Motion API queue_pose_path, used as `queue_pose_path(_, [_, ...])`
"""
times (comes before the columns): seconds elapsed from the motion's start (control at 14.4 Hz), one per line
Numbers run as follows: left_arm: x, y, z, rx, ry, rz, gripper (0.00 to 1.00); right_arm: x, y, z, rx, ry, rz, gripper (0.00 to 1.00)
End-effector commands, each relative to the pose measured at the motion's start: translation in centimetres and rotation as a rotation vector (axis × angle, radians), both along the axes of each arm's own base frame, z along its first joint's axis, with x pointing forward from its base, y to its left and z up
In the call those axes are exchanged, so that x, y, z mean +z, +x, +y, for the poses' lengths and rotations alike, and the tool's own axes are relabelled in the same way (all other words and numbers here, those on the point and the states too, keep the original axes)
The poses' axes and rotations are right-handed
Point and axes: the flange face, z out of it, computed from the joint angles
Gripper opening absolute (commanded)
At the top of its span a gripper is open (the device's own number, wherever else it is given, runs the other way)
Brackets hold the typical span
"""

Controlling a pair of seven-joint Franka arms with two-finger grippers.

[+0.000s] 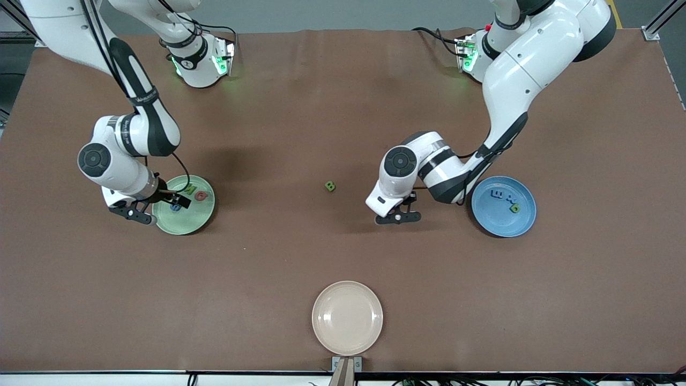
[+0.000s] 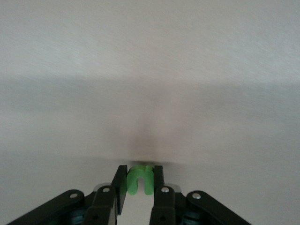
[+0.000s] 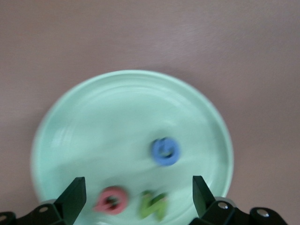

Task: Sort upper and lower case letters into plates
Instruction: 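Drop the green n in the blue plate while the right gripper grasps green B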

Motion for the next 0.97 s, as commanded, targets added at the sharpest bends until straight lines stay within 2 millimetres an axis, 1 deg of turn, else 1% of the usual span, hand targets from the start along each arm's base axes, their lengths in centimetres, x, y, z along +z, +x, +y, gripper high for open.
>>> queue_pose_path(0.0, [3.9,0.9,3.0,-0.042,0.027,0.008,0.10,1.7,-1.7,7.9,-0.104,-0.011,-0.015,1.00])
queue_pose_path(0.07, [4.9,1.5,5.1,-0.042,0.006,0.019,0.10,1.6,-2.3,10.7,-0.140,-0.014,-0.020,1.00])
queue_pose_path(0.21, [6.1,1.8,9.1,-0.062,-0.037,0.048,0.10,1.7,-3.8,16.9,-0.208,-0.008,-0.040,1.00])
queue_pose_path(0.28, [6.3,1.8,11.2,-0.080,-0.049,0.059,0.10,2.0,-4.4,19.7,-0.241,0.004,-0.056,1.00])
queue_pose_path(0.35, [6.6,1.7,13.5,-0.111,-0.046,0.059,0.10,1.6,-5.2,22.8,-0.269,0.010,-0.064,1.00])
queue_pose_path(0.42, [6.0,1.5,15.7,-0.142,-0.026,0.057,0.10,1.5,-5.6,25.2,-0.295,0.015,-0.071,1.00])
queue_pose_path(0.49, [5.7,1.5,18.0,-0.162,-0.013,0.052,0.10,1.7,-5.8,27.4,-0.321,0.022,-0.079,1.00])
queue_pose_path(0.62, [4.9,1.5,21.5,-0.194,0.012,0.046,0.10,0.7,-6.4,32.3,-0.370,0.027,-0.086,1.00])
queue_pose_path(0.76, [4.3,1.6,24.1,-0.234,0.025,0.052,0.10,-0.7,-7.0,36.8,-0.399,0.031,-0.088,1.00])
queue_pose_path(0.9, [4.0,2.2,26.3,-0.255,0.035,0.046,0.10,-1.8,-7.2,39.4,-0.410,0.038,-0.094,1.00])
